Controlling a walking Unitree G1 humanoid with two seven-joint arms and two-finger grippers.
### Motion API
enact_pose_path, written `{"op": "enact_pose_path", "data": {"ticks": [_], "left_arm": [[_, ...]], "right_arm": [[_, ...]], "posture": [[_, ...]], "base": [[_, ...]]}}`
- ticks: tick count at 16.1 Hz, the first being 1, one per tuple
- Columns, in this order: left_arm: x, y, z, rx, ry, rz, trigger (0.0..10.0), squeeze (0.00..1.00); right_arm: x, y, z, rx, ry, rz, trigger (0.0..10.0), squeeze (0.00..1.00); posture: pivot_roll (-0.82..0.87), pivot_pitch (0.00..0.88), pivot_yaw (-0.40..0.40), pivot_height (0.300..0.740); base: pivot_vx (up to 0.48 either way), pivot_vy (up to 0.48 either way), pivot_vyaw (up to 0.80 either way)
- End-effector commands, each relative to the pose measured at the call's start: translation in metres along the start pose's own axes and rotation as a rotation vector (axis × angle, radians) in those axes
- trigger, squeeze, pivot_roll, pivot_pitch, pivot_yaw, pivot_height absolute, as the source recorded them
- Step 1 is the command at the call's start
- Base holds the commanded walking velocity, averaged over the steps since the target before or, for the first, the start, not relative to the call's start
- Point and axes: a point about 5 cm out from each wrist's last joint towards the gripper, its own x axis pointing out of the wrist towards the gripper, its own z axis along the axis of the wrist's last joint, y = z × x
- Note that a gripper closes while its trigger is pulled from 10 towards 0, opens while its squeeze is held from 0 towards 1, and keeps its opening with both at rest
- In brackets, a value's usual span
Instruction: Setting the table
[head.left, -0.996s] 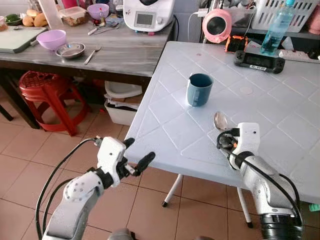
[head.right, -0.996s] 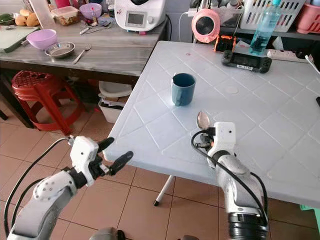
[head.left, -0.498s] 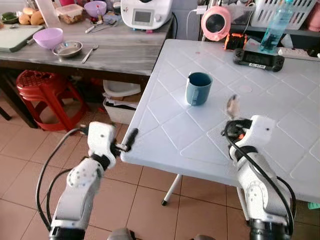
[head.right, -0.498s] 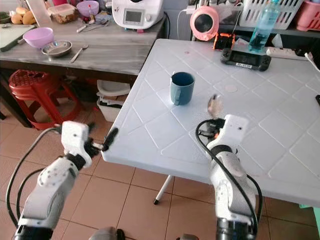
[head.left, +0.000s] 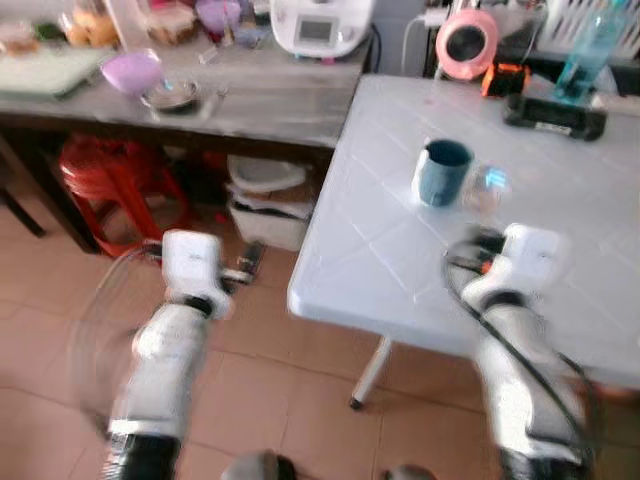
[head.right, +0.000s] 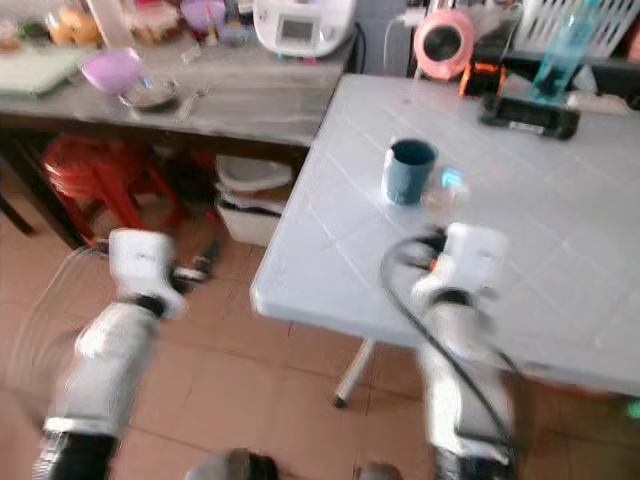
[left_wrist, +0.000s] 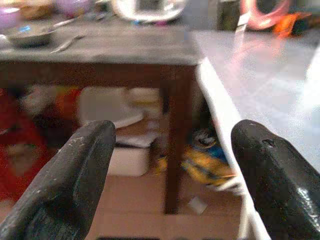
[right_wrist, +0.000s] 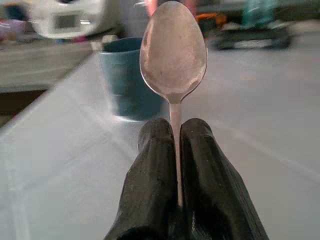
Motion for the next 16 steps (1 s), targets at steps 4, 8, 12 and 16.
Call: {"op": "enact_pose_path", "data": {"ticks": [4,8,12,16], "left_arm": [[0.0006,0.0052,0.0016,0.043,-0.016,0.017,10.0,0.00],[0.0007,0.0013,-0.0019,0.051,-0.007,0.017,10.0,0.00],[0.0025,0.0016,-0.0027,0.051,-0.002,0.012,10.0,0.00],[0.0052,0.0012,-0.0010,0.070,-0.005,0.023,10.0,0.00]], "right_arm": [[-0.0006,0.0080,0.0100,0.000,-0.060,0.017,10.0,0.00],[-0.0022,0.0102,0.0049,-0.012,-0.053,0.022,10.0,0.00],[0.0013,0.0083,0.0068,-0.033,-0.072,0.017,10.0,0.00],[0.0030,0.0086,0.0067,-0.031,-0.076,0.024,10.0,0.00]], "posture": [[-0.05,0.000,0.016,0.740],[-0.05,0.000,0.022,0.740],[-0.05,0.000,0.026,0.740],[-0.05,0.000,0.026,0.740]], "base": [[0.000,0.462,0.00],[0.352,0.323,0.00],[0.448,0.000,0.00],[0.470,0.000,0.00]]}}
